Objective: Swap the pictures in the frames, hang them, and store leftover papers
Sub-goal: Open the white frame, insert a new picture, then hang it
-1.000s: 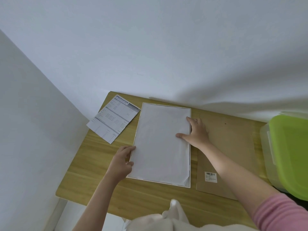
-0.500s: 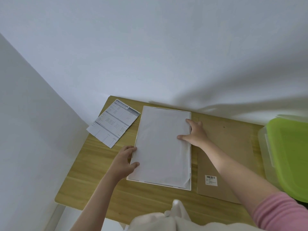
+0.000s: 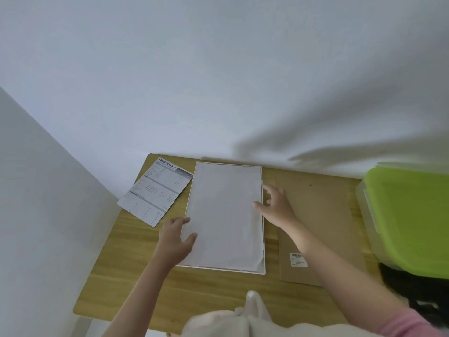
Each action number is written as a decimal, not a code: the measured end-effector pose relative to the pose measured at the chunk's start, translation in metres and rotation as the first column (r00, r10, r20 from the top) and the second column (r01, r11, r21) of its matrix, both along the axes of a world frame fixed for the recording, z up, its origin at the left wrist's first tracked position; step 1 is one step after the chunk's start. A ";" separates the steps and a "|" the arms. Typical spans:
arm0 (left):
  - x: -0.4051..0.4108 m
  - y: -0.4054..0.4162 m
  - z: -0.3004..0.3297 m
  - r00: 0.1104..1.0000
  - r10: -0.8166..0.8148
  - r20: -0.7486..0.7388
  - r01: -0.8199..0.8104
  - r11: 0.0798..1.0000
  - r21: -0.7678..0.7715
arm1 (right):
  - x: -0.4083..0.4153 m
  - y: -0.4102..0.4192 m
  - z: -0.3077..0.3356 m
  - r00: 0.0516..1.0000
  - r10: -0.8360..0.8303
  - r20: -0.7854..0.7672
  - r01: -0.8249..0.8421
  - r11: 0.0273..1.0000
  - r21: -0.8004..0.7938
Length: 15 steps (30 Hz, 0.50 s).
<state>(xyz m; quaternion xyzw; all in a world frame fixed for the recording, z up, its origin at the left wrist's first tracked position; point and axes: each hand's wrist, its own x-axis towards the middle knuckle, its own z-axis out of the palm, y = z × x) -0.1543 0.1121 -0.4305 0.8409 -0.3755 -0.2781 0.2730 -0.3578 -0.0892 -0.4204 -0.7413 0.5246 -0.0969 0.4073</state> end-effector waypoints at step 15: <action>-0.143 -0.023 0.017 0.962 -0.258 -0.086 0.246 0.960 -0.135 | -0.179 0.081 -0.008 0.943 -0.263 -0.202 0.254 0.965 -0.068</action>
